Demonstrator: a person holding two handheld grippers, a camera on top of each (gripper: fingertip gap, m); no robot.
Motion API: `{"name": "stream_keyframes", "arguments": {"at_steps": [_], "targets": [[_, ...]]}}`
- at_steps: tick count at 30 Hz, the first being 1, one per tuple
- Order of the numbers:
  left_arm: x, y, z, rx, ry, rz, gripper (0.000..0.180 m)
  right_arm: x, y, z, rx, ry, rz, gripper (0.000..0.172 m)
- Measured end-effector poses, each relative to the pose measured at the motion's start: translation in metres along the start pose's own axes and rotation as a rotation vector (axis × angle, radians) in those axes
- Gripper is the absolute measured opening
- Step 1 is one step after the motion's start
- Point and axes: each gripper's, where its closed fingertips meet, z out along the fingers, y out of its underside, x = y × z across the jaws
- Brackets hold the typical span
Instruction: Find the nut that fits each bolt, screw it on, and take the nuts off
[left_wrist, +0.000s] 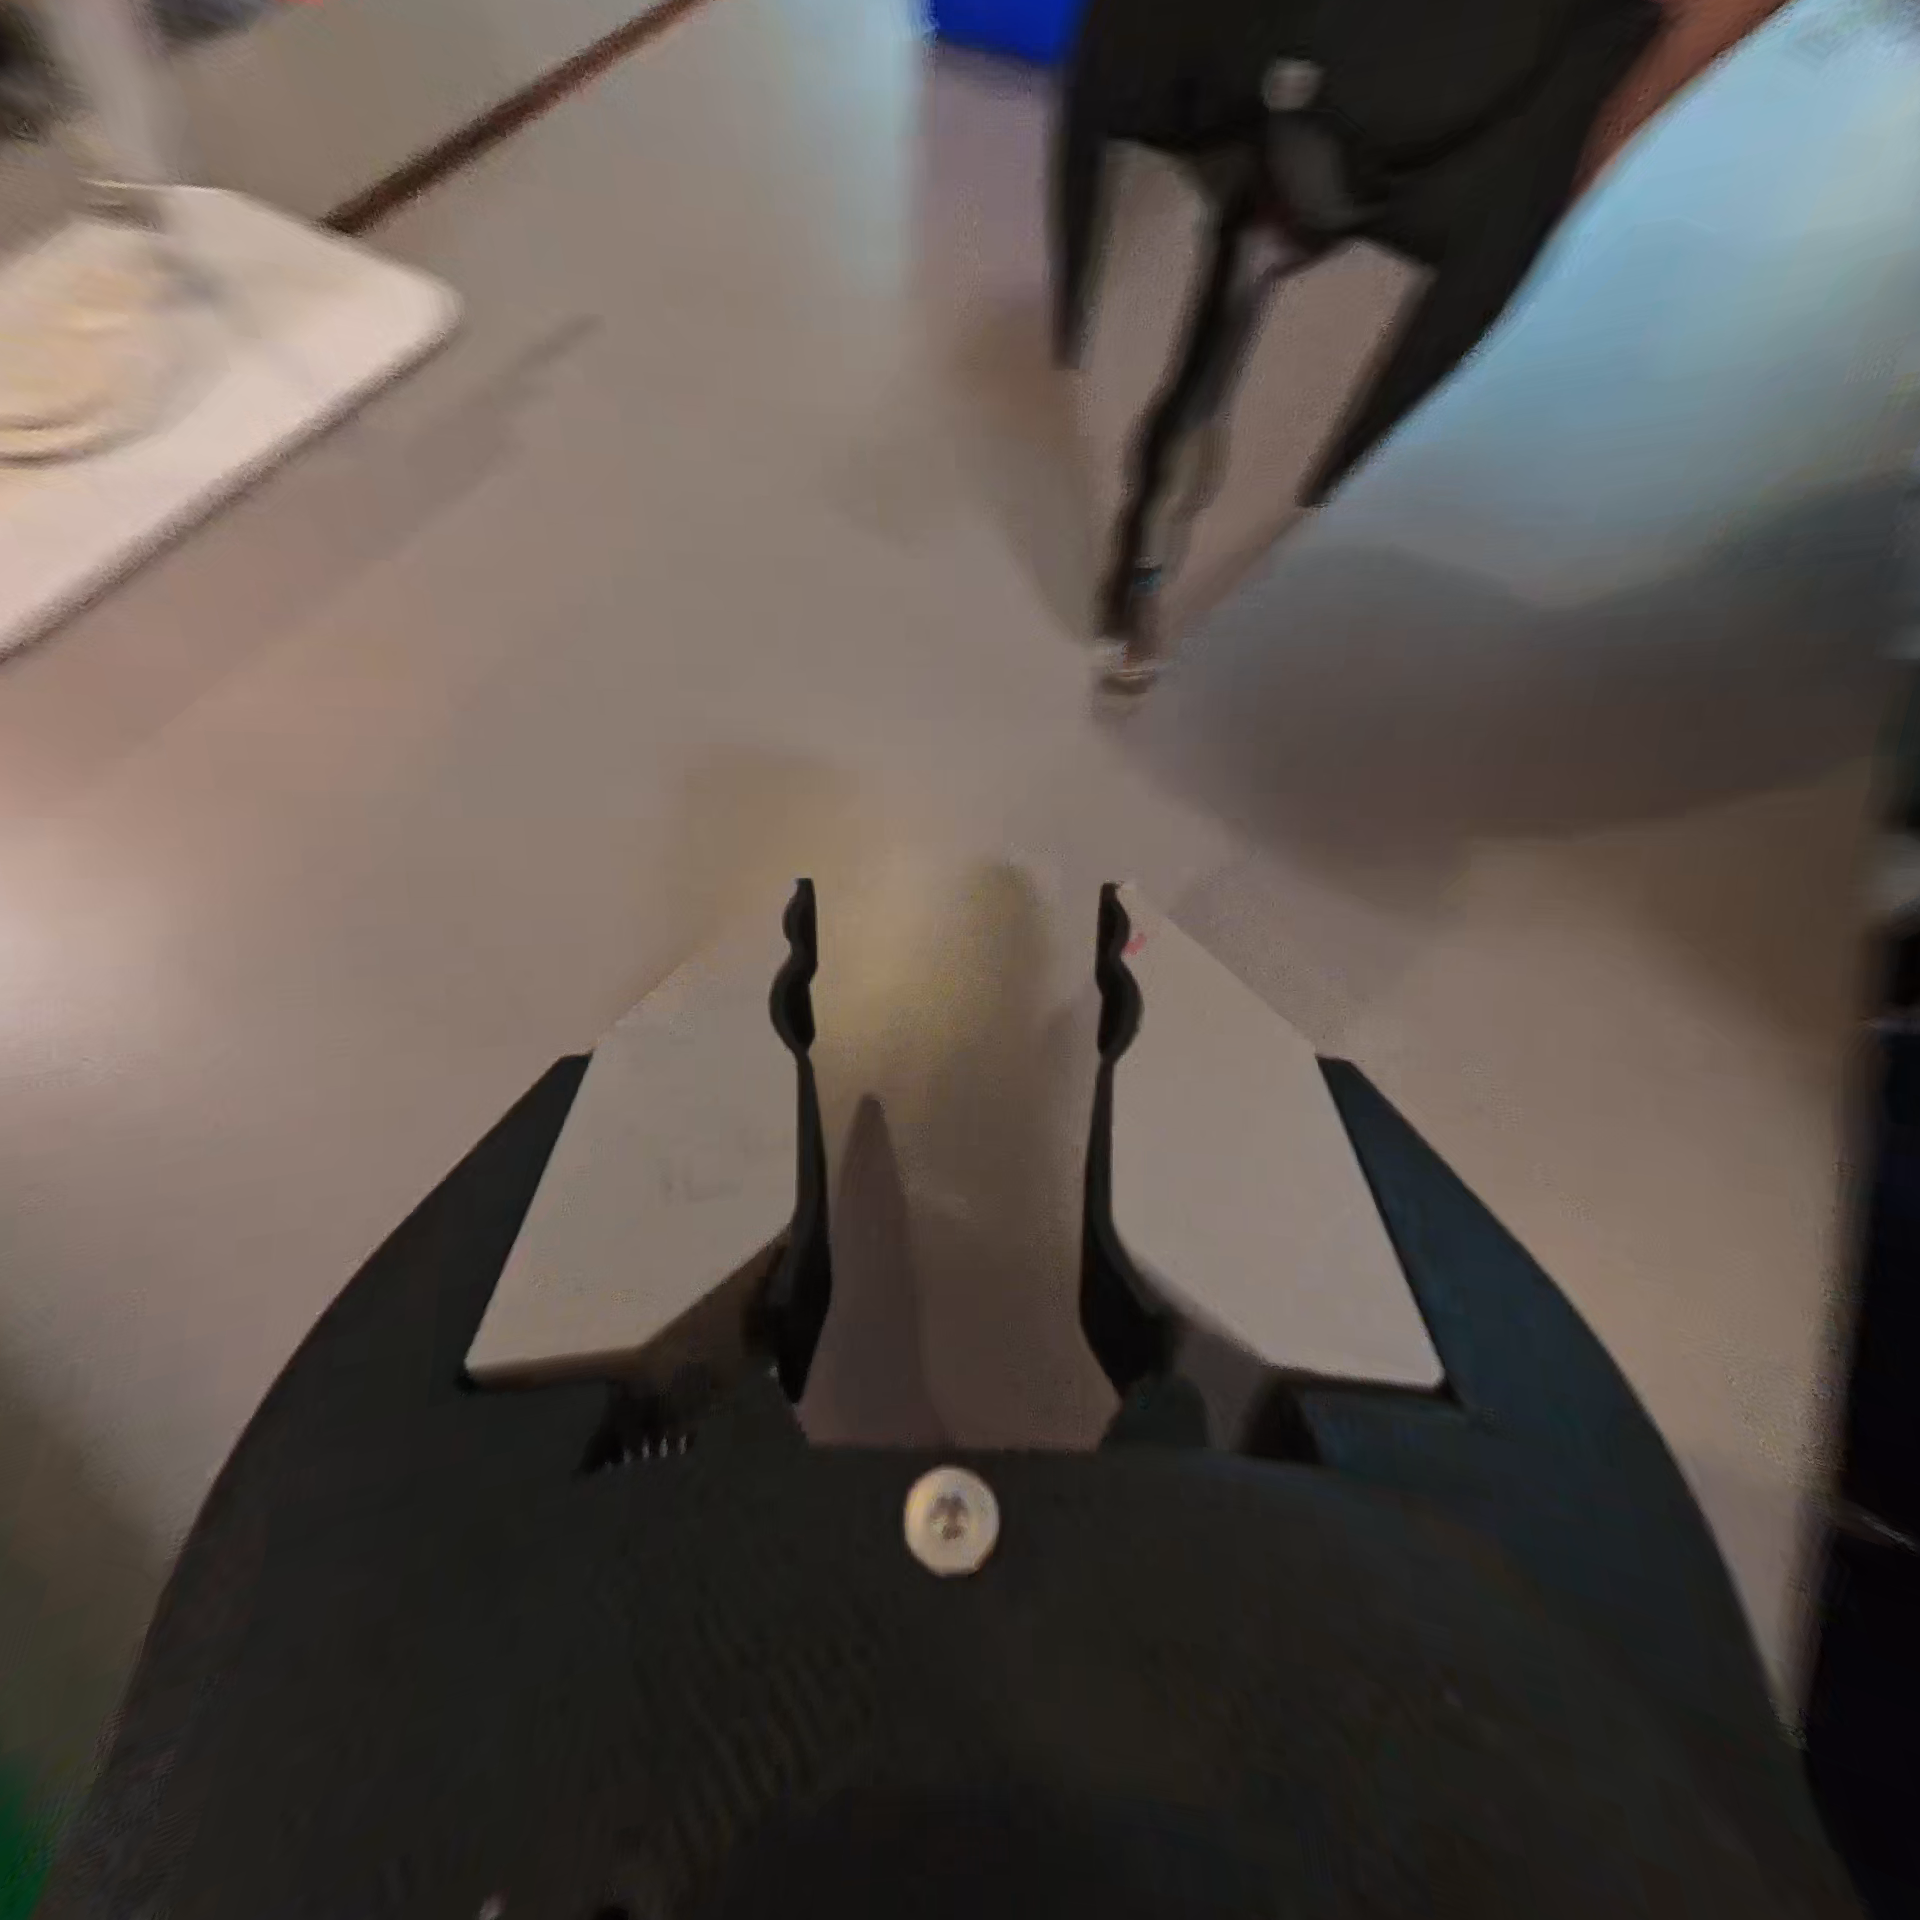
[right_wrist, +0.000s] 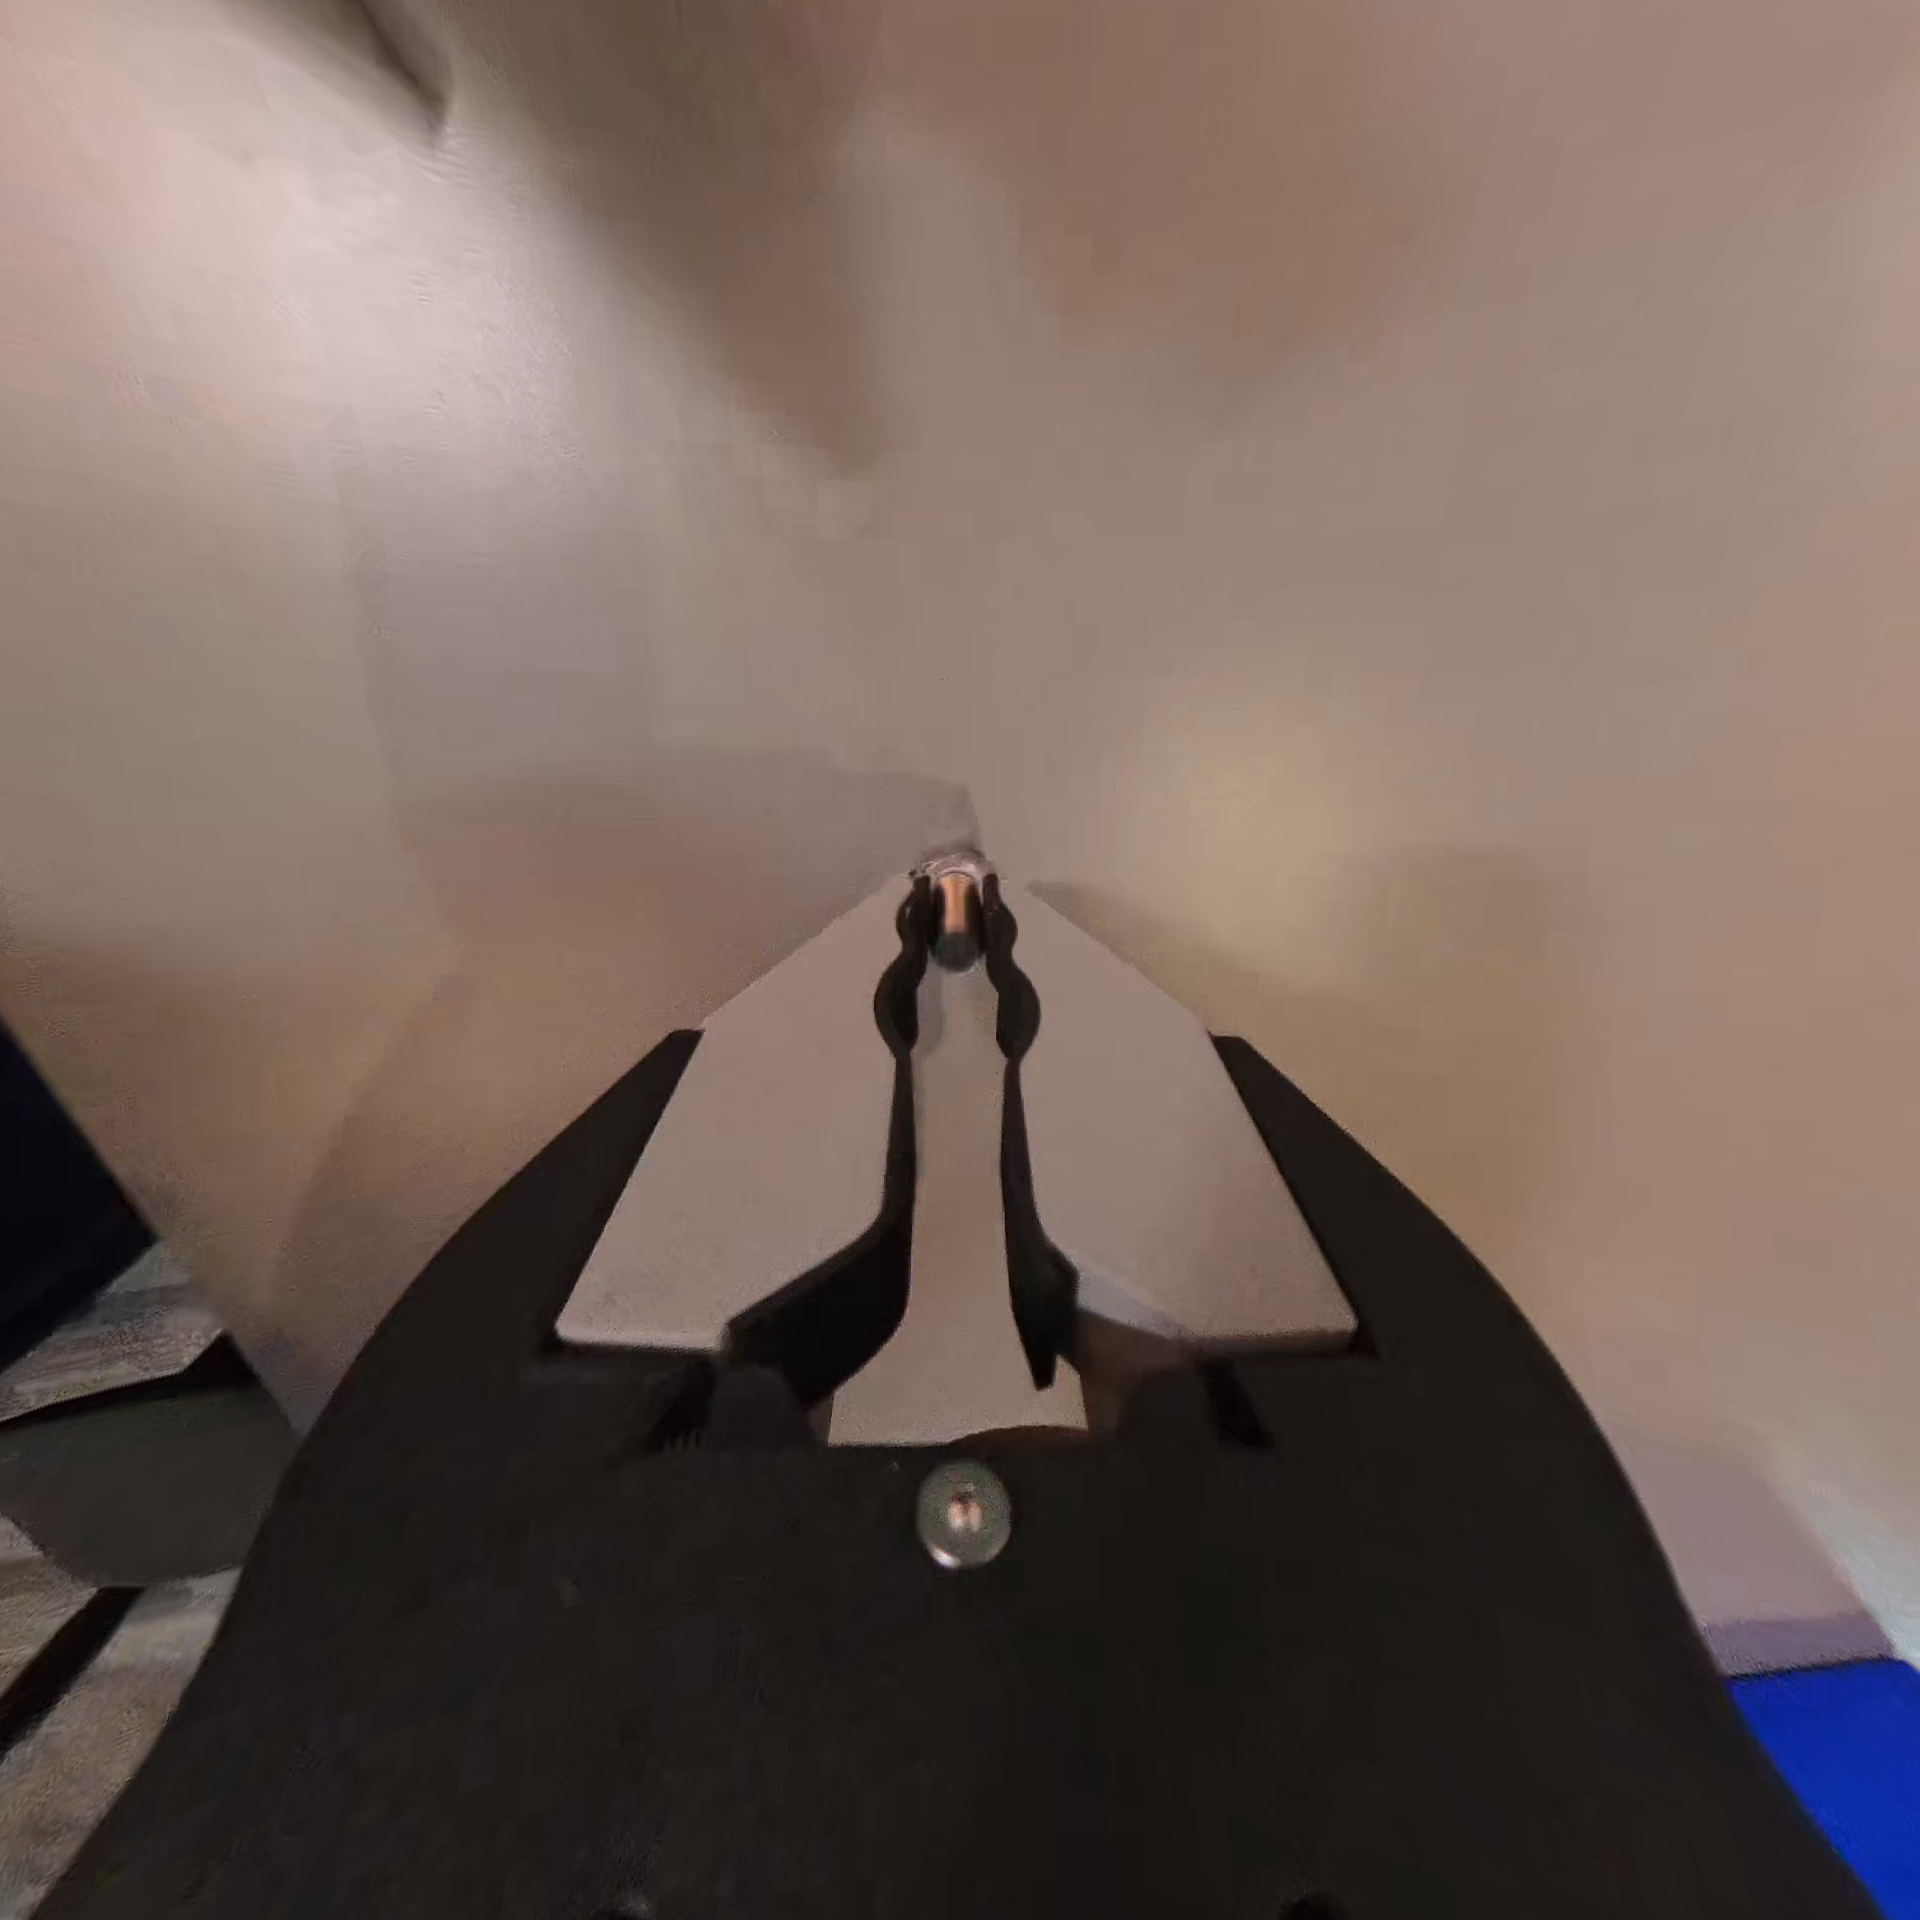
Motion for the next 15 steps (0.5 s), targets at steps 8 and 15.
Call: {"name": "stream_keyframes", "arguments": {"at_steps": [8, 15], "targets": [[-0.069, 0.018, -0.024, -0.031, -0.398, 0.048, 0.054, 0.009, -0.02, 0.011, 0.084, 0.045, 0.074, 0.008], [-0.065, 0.026, -0.023, -0.047, -0.392, 0.037, 0.06, 0.017, -0.028, -0.002, 0.175, 0.236, 0.155, 0.06]]}}
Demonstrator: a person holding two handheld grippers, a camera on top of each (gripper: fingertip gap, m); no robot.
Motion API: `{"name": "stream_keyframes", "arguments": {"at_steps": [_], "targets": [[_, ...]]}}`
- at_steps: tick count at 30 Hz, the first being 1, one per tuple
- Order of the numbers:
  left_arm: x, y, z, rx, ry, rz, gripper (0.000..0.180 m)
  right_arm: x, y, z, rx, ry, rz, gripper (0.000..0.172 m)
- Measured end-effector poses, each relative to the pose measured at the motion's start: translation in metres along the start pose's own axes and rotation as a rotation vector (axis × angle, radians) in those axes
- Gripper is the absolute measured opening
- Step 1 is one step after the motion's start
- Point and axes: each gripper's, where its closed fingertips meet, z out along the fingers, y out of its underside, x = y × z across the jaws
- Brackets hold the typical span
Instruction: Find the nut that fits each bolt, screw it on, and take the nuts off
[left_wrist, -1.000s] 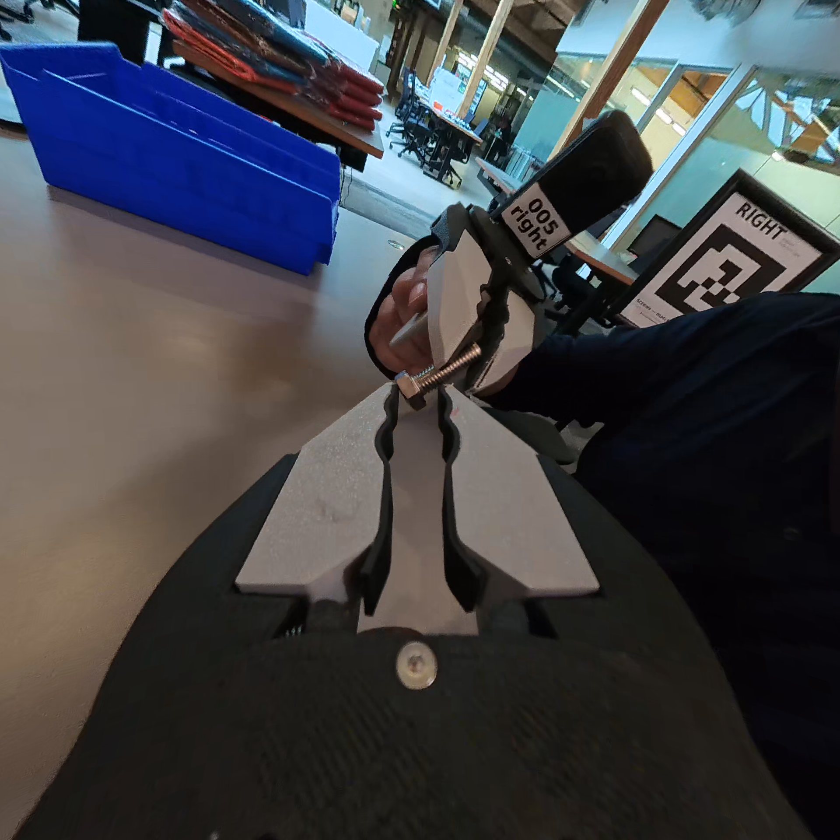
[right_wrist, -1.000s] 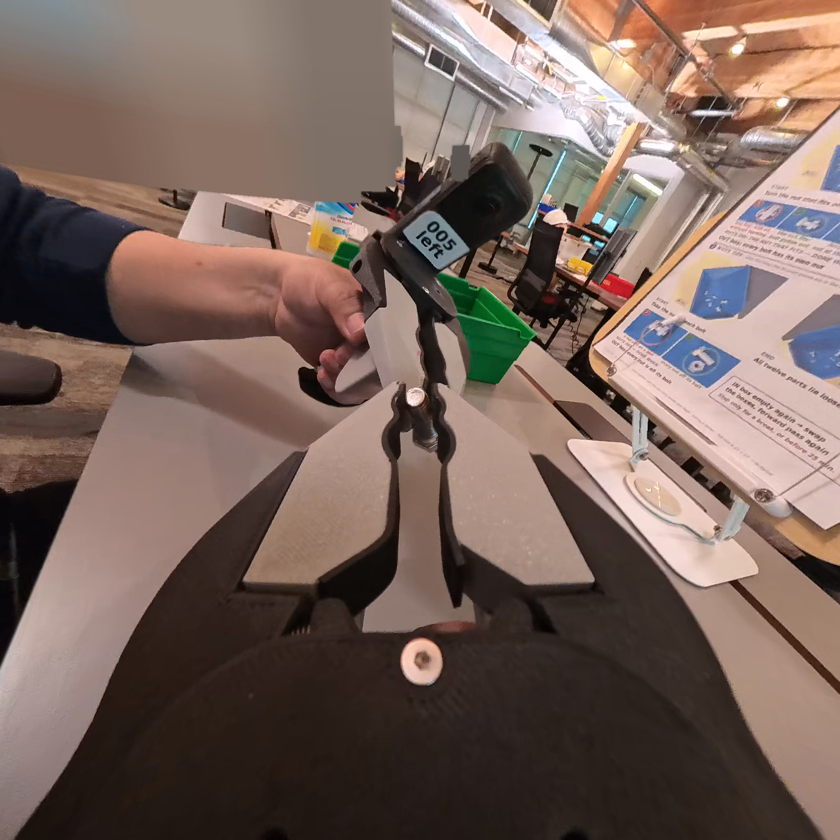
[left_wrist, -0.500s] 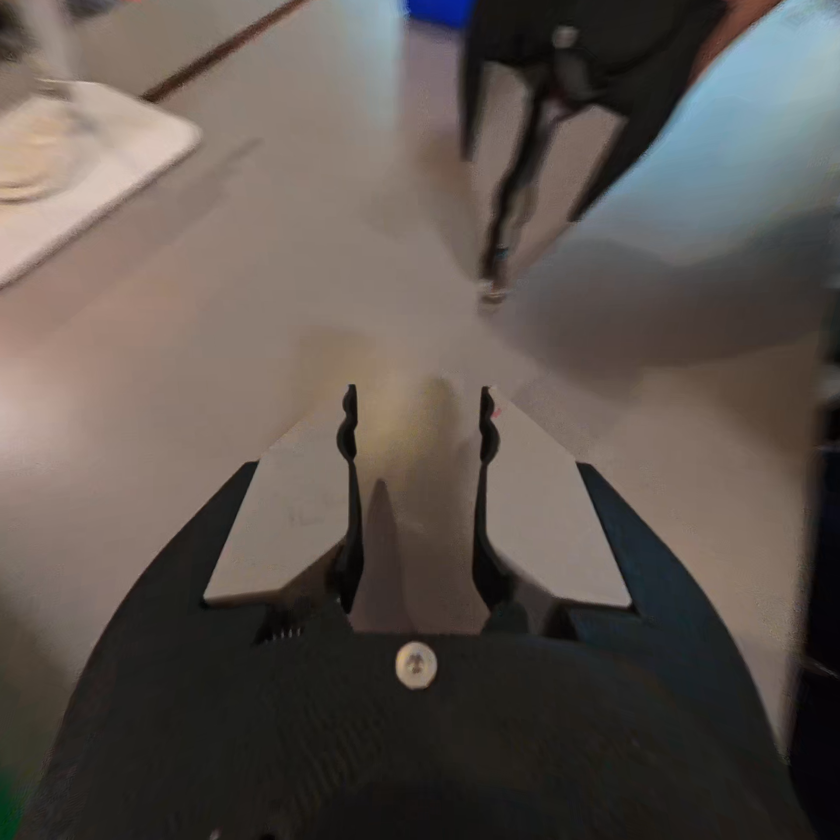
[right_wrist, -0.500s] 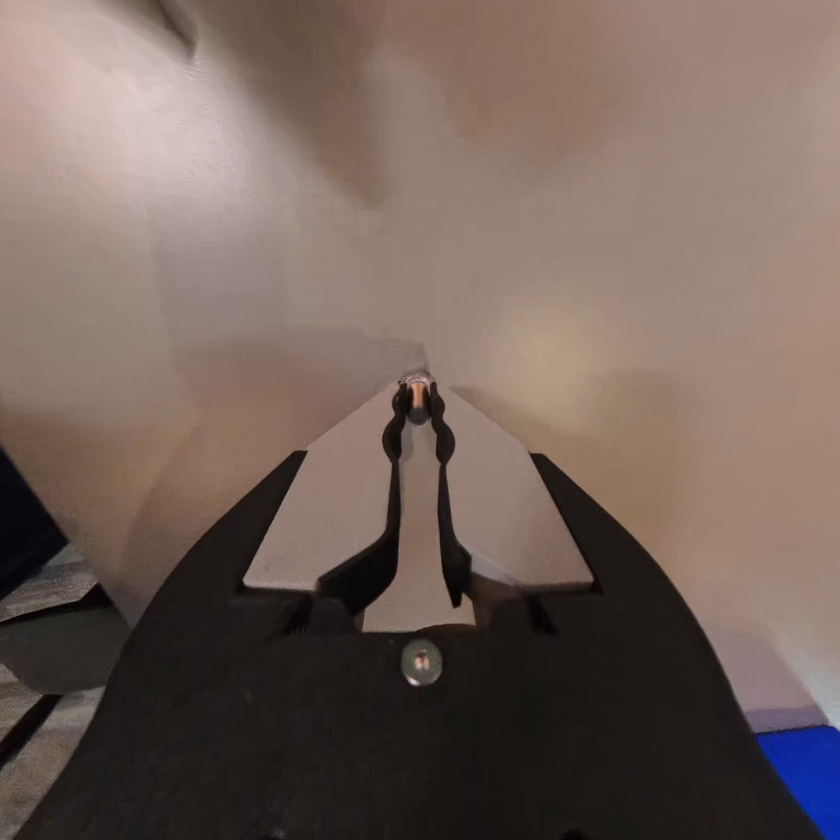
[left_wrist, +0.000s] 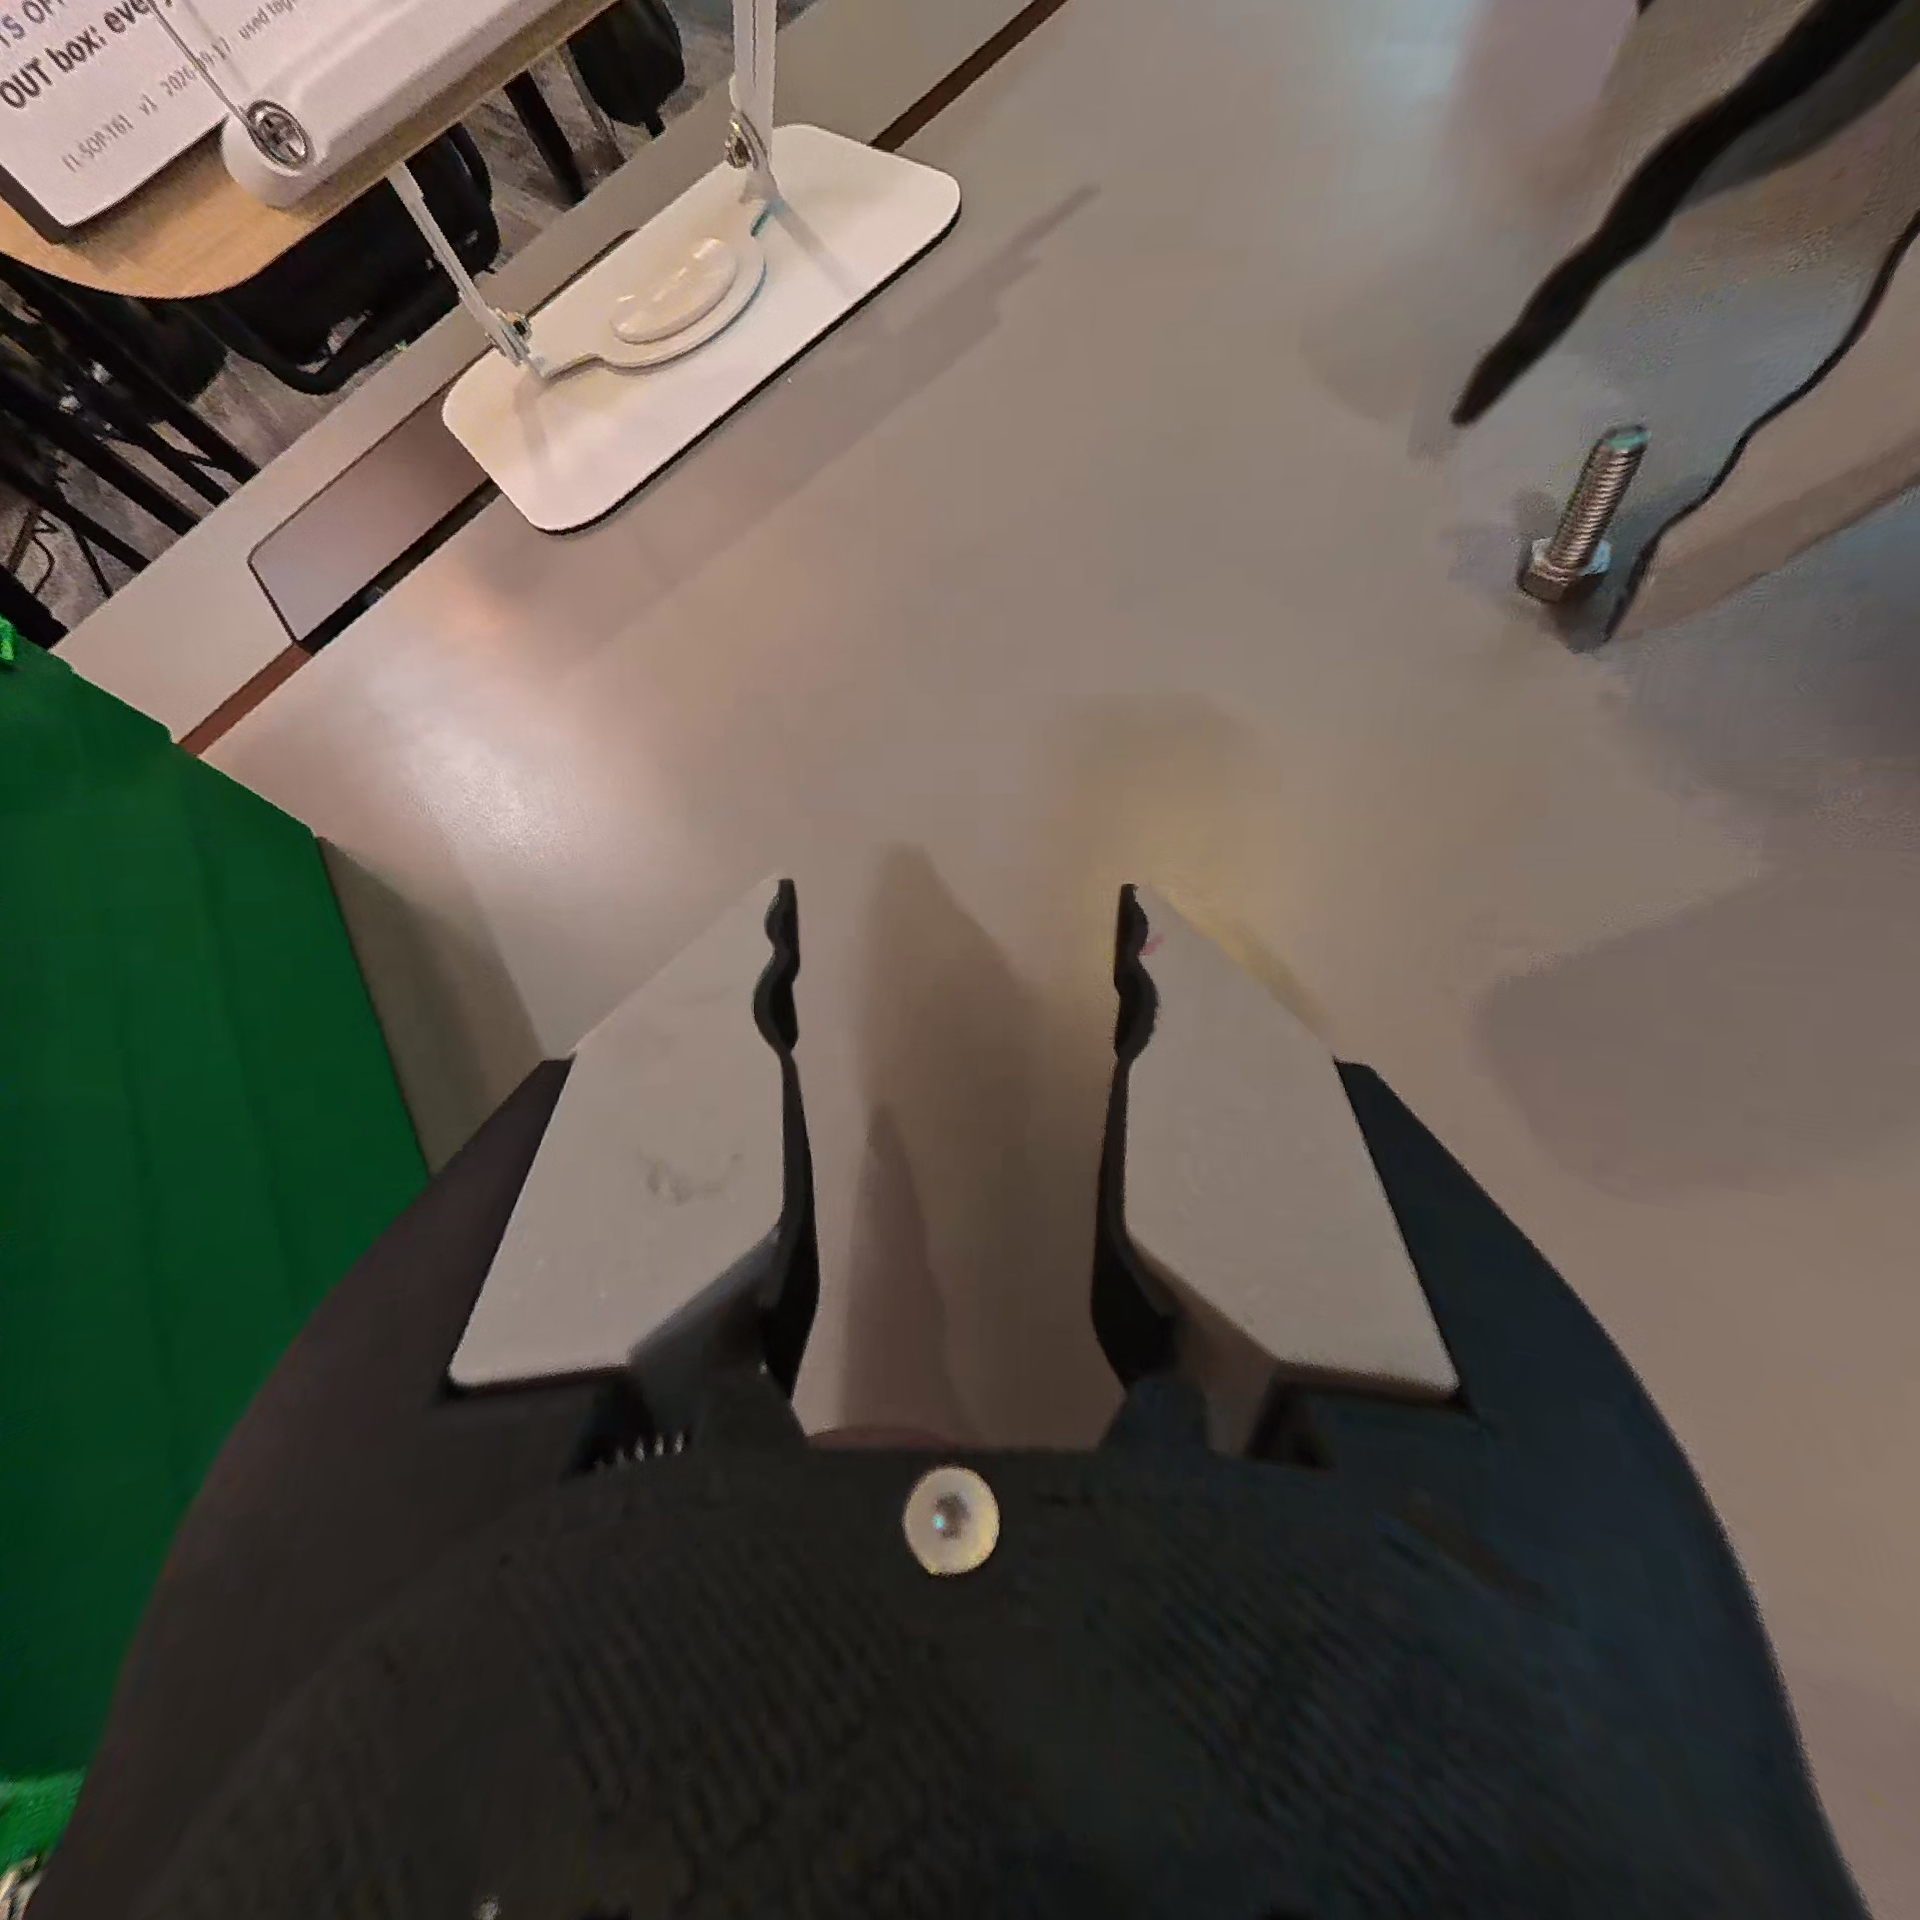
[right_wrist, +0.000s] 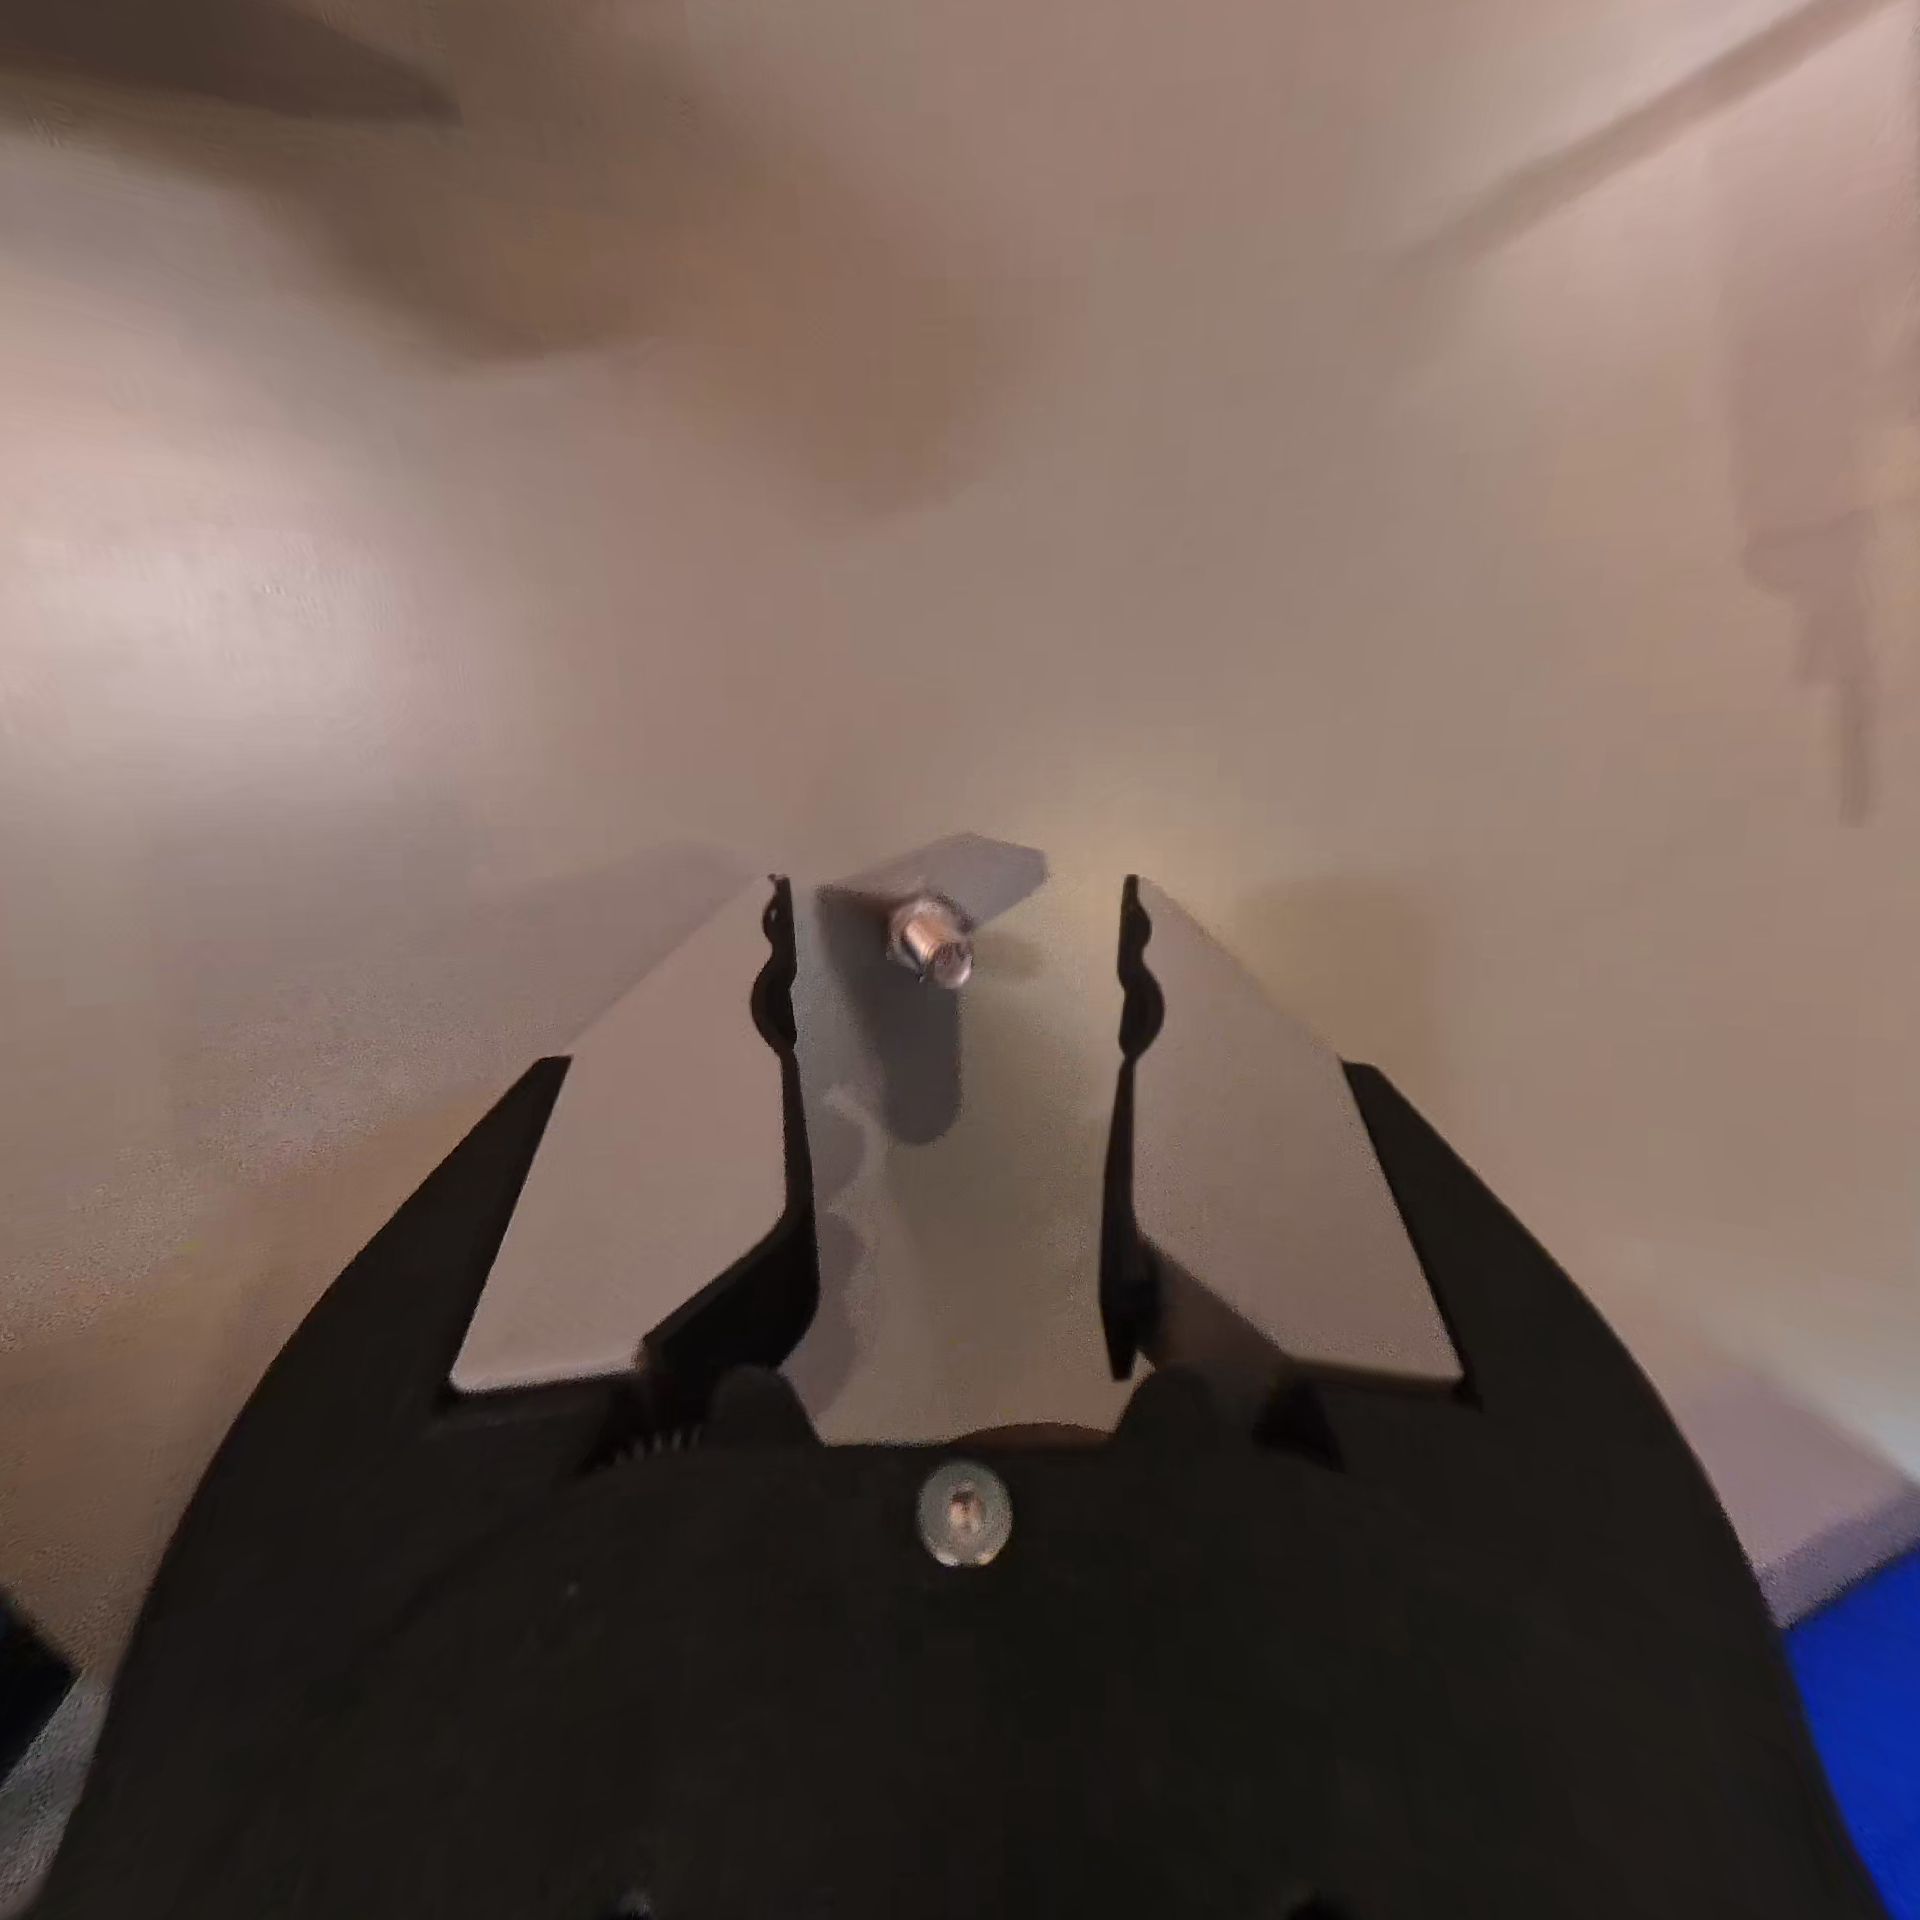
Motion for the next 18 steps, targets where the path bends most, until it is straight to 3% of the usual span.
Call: {"name": "stream_keyframes", "arguments": {"at_steps": [3, 9, 18], "targets": [[0.001, 0.001, -0.004, 0.001, 0.0, -0.019, 0.06, 0.013, -0.029, -0.02, 0.178, 0.187, 0.017, 0.059], [0.0, 0.001, -0.013, -0.028, -0.033, -0.027, 0.064, 0.046, -0.052, -0.039, 0.361, 0.486, 0.055, 0.072], [-0.011, -0.007, -0.032, -0.001, -0.056, -0.071, 0.062, 0.04, -0.05, -0.046, 0.447, 0.429, 0.082, 0.075]]}}
